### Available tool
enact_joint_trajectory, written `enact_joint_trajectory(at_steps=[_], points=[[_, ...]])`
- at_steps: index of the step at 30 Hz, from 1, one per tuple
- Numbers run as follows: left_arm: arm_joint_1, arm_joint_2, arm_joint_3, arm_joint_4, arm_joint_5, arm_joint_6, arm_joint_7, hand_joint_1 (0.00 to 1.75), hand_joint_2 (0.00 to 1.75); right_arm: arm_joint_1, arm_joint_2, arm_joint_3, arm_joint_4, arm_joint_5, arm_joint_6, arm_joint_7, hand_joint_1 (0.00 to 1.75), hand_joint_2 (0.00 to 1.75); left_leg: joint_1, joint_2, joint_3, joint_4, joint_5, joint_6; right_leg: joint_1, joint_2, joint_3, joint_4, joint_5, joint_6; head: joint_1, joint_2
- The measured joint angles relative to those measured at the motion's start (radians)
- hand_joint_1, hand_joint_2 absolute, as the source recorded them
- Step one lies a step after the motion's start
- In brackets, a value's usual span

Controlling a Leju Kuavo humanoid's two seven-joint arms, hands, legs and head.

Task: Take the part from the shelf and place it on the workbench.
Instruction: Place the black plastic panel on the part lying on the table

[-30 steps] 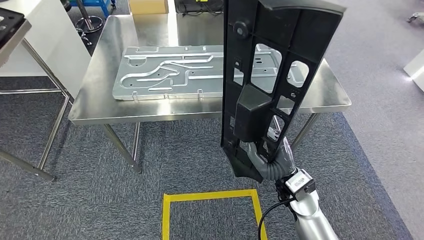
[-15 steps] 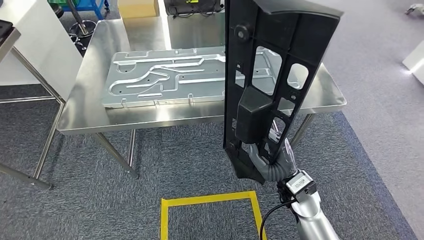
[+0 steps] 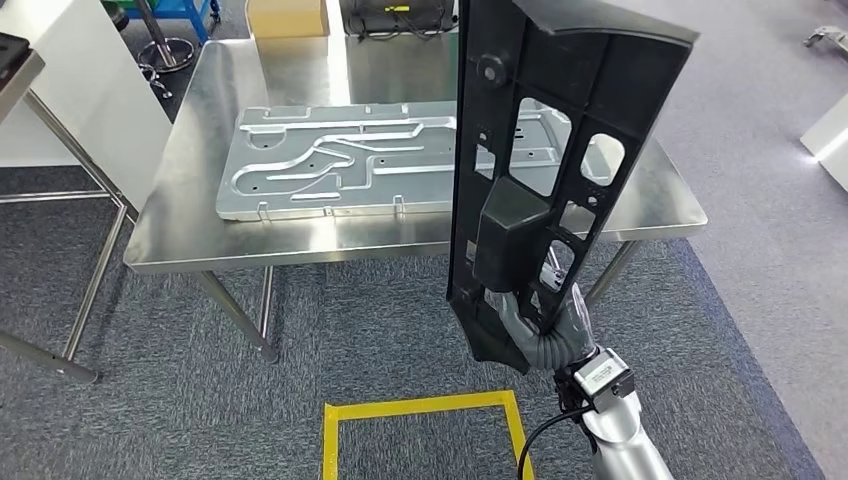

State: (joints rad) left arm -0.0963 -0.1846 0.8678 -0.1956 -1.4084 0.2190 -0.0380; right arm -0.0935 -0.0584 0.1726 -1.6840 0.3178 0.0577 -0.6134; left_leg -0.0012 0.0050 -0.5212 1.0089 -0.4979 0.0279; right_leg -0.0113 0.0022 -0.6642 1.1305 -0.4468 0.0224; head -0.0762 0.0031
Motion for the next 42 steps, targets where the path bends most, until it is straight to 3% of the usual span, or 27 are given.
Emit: enact_joint_trajectory(at_steps=[2, 5, 7, 8, 10, 11, 12, 13, 15, 16, 17, 19, 22, 23, 26, 27, 28, 29, 31, 33, 35, 37, 39, 41, 42], points=[[-0.001, -0.001, 0.000, 0.000, -0.002, 0.004, 0.001, 0.00, 1.75, 0.000, 0.000, 0.000, -0.004, 0.000, 0.000, 0.000, 1.75, 1.75, -0.003, 0.001, 0.008, 0.001, -0.012, -0.010, 0.006, -0.003, 0.039, -0.082, 0.016, -0.010, 0.000, 0.000], [-0.004, -0.001, 0.000, 0.000, -0.001, 0.007, 0.003, 0.00, 1.75, 0.001, 0.000, 0.000, -0.006, 0.000, -0.001, 0.000, 1.75, 1.75, -0.005, 0.003, 0.017, -0.004, -0.025, -0.024, 0.005, -0.001, 0.052, -0.099, -0.002, -0.024, 0.000, 0.000], [-0.005, 0.000, 0.000, -0.001, 0.001, 0.008, 0.005, 0.00, 1.75, -0.001, 0.000, -0.001, -0.008, 0.000, -0.001, 0.000, 1.75, 1.75, -0.005, 0.004, 0.007, 0.036, -0.046, -0.035, -0.002, -0.001, 0.070, -0.110, -0.009, -0.035, -0.001, 0.000], [-0.005, 0.000, 0.000, -0.002, 0.003, 0.008, 0.006, 0.00, 1.75, -0.002, 0.000, -0.001, -0.008, 0.000, -0.001, 0.000, 1.75, 1.75, -0.003, 0.003, -0.020, 0.089, -0.067, -0.040, -0.004, -0.001, 0.080, -0.113, -0.014, -0.040, -0.001, 0.000], [-0.008, 0.000, 0.000, -0.002, 0.007, 0.009, 0.004, 0.00, 1.75, -0.004, 0.001, -0.001, -0.008, 0.000, -0.001, -0.001, 1.75, 1.75, 0.001, 0.003, -0.107, 0.234, -0.109, -0.047, -0.003, -0.002, 0.097, -0.115, -0.029, -0.045, -0.002, 0.000], [-0.010, 0.000, 0.000, -0.002, 0.010, 0.009, 0.003, 0.00, 1.75, -0.003, 0.001, -0.001, -0.008, 0.000, 0.000, -0.001, 1.75, 1.75, 0.002, 0.003, -0.145, 0.286, -0.114, -0.049, -0.003, -0.002, 0.106, -0.115, -0.037, -0.045, -0.002, 0.000], [-0.012, 0.000, 0.000, -0.002, 0.012, 0.010, 0.002, 0.00, 1.75, -0.002, 0.001, 0.000, -0.007, 0.000, 0.001, 0.000, 1.75, 1.75, 0.003, 0.003, -0.167, 0.301, -0.096, -0.051, -0.002, -0.001, 0.118, -0.114, -0.046, -0.044, -0.002, 0.000], [-0.013, 0.000, 0.001, -0.002, 0.014, 0.010, 0.002, 0.00, 1.75, -0.002, 0.002, 0.000, -0.007, 0.001, 0.002, 0.000, 1.75, 1.75, 0.003, 0.003, -0.168, 0.275, -0.056, -0.050, -0.003, 0.000, 0.132, -0.115, -0.056, -0.043, -0.002, 0.000], [-0.008, 0.000, 0.002, -0.002, 0.019, 0.011, 0.001, 0.00, 1.75, -0.003, 0.002, 0.001, -0.005, 0.001, 0.004, -0.001, 1.75, 1.75, 0.003, 0.003, -0.135, 0.154, 0.044, -0.044, -0.003, 0.004, 0.164, -0.116, -0.079, -0.038, -0.002, 0.000], [-0.005, 0.000, 0.002, -0.001, 0.020, 0.011, 0.001, 0.00, 1.75, -0.004, 0.002, 0.001, -0.004, 0.001, 0.005, -0.001, 1.75, 1.75, 0.001, 0.003, -0.116, 0.102, 0.074, -0.039, -0.002, 0.007, 0.175, -0.117, -0.089, -0.033, -0.002, 0.000], [-0.002, 0.000, 0.003, -0.001, 0.021, 0.011, 0.000, 0.00, 1.75, -0.006, 0.002, 0.002, -0.003, 0.001, 0.007, -0.001, 1.75, 1.75, -0.002, 0.003, -0.100, 0.067, 0.081, -0.033, -0.001, 0.008, 0.180, -0.118, -0.095, -0.028, -0.002, 0.000], [-0.001, 0.000, 0.004, -0.001, 0.022, 0.011, -0.003, 0.00, 1.75, -0.009, 0.003, 0.002, -0.002, 0.001, 0.009, -0.002, 1.75, 1.75, -0.006, 0.002, -0.085, 0.036, 0.059, -0.020, 0.000, 0.007, 0.179, -0.116, -0.098, -0.015, -0.002, 0.000], [-0.001, -0.001, 0.004, -0.001, 0.021, 0.011, -0.005, 0.00, 1.75, -0.012, 0.005, 0.003, -0.004, 0.005, 0.008, 0.000, 1.75, 1.75, 0.001, -0.003, -0.055, 0.005, 0.042, -0.001, -0.001, 0.002, 0.159, -0.072, -0.103, -0.003, -0.001, 0.000], [0.000, -0.002, 0.005, -0.001, 0.020, 0.011, -0.004, 0.00, 1.75, -0.014, 0.006, 0.004, -0.005, 0.007, 0.007, 0.001, 1.75, 1.75, 0.003, -0.004, -0.041, -0.003, 0.038, 0.004, -0.002, 0.002, 0.132, -0.025, -0.114, 0.001, -0.001, 0.000], [0.003, -0.002, 0.006, -0.001, 0.019, 0.011, -0.004, 0.00, 1.75, -0.016, 0.009, 0.005, -0.005, 0.011, 0.006, 0.003, 1.75, 1.75, 0.003, -0.005, -0.011, -0.008, 0.016, 0.010, -0.004, 0.001, -0.002, 0.151, -0.166, 0.010, -0.001, 0.000], [0.004, -0.002, 0.007, -0.001, 0.019, 0.011, -0.004, 0.00, 1.75, -0.015, 0.009, 0.006, -0.005, 0.012, 0.006, 0.004, 1.75, 1.75, 0.003, -0.007, 0.001, -0.008, 0.006, 0.009, -0.005, 0.001, -0.034, 0.172, -0.166, 0.012, -0.001, 0.000], [0.005, -0.002, 0.008, -0.001, 0.019, 0.011, -0.004, 0.00, 1.75, -0.014, 0.009, 0.006, -0.005, 0.012, 0.006, 0.005, 1.75, 1.75, 0.004, -0.009, 0.015, -0.008, -0.005, 0.008, -0.005, 0.000, -0.048, 0.157, -0.145, 0.012, -0.001, 0.000], [0.006, -0.002, 0.008, -0.001, 0.019, 0.011, -0.004, 0.00, 1.75, -0.014, 0.009, 0.007, -0.005, 0.012, 0.006, 0.005, 1.75, 1.75, 0.004, -0.011, 0.033, -0.008, -0.017, 0.005, -0.005, 0.000, -0.046, 0.109, -0.102, 0.011, -0.001, 0.000], [0.010, -0.002, 0.009, -0.001, 0.019, 0.011, -0.004, 0.00, 1.75, -0.014, 0.010, 0.008, -0.005, 0.013, 0.006, 0.005, 1.75, 1.75, 0.003, -0.011, 0.061, -0.007, -0.042, -0.001, -0.002, -0.004, -0.025, -0.017, 0.006, 0.005, -0.002, 0.000], [0.012, -0.002, 0.009, -0.001, 0.019, 0.010, -0.006, 0.00, 1.75, -0.012, 0.010, 0.008, -0.006, 0.022, 0.004, 0.006, 1.75, 1.75, 0.001, -0.011, 0.069, -0.008, -0.058, -0.011, 0.005, -0.006, -0.020, -0.079, 0.059, -0.009, -0.001, 0.000], [0.011, -0.002, 0.010, -0.001, 0.018, 0.004, -0.013, 0.00, 1.75, -0.013, 0.007, 0.008, -0.014, 0.067, -0.008, 0.008, 1.75, 1.75, 0.000, -0.010, 0.071, -0.010, -0.059, -0.021, 0.009, -0.003, -0.020, -0.085, 0.055, -0.025, 0.000, 0.000], [0.010, -0.001, 0.010, -0.001, 0.012, -0.003, -0.020, 0.00, 1.75, -0.039, -0.002, 0.008, -0.024, 0.174, -0.041, 0.030, 1.75, 1.75, 0.001, -0.009, 0.059, 0.027, -0.059, -0.030, 0.005, 0.000, -0.005, -0.098, 0.049, -0.037, 0.000, 0.000], [0.007, -0.001, 0.010, -0.001, 0.006, -0.007, -0.025, 0.00, 1.75, -0.118, -0.024, 0.010, -0.023, 0.354, -0.097, 0.097, 1.75, 1.75, 0.003, -0.009, -0.001, 0.134, -0.087, -0.036, 0.001, 0.004, 0.010, -0.109, 0.044, -0.044, 0.000, 0.000], [-0.001, 0.000, 0.009, -0.001, 0.001, -0.013, -0.032, 0.00, 1.75, -0.259, -0.062, 0.021, 0.013, 0.573, -0.153, 0.196, 1.75, 1.75, 0.005, -0.009, -0.084, 0.255, -0.143, -0.041, 0.000, 0.009, 0.016, -0.110, 0.039, -0.048, 0.000, 0.000], [-0.005, 0.000, 0.009, -0.001, -0.002, -0.015, -0.035, 0.00, 1.75, -0.347, -0.084, 0.031, 0.049, 0.681, -0.168, 0.244, 1.75, 1.75, 0.005, -0.009, -0.115, 0.287, -0.156, -0.044, 0.000, 0.011, 0.018, -0.109, 0.036, -0.048, 0.000, 0.000]])
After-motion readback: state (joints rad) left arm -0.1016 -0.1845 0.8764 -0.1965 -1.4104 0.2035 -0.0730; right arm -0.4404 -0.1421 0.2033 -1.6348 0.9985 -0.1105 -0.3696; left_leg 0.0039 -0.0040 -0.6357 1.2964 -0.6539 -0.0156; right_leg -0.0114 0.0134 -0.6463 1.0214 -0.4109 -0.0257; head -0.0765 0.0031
